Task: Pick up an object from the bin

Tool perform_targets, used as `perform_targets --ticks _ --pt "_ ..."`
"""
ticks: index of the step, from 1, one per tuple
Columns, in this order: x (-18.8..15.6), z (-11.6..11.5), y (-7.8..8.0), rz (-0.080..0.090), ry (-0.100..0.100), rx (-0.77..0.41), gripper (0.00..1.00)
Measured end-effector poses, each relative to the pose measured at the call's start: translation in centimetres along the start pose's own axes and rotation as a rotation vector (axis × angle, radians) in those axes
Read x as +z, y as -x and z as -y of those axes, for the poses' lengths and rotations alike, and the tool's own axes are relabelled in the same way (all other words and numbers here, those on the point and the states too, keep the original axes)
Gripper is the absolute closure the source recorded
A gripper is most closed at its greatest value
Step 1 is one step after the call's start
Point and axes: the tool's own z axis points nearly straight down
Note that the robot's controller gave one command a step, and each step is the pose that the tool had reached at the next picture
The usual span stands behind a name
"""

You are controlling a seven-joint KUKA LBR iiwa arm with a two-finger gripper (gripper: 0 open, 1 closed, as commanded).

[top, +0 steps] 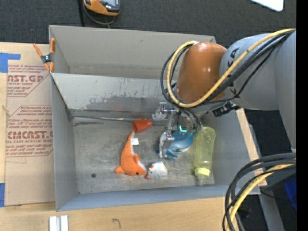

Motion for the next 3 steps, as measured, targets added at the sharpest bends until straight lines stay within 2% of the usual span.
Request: perform_targets --ticks 1,2,3 --pt "-0.4 0.0 0.2 0.007 0.000 0.000 0.00" --pt "3.6 3.8 0.3 0.017 0.001 -0.133 0.00" --pt "4.8 7.0 -1.0 0.002 0.000 -0.146 0.00"
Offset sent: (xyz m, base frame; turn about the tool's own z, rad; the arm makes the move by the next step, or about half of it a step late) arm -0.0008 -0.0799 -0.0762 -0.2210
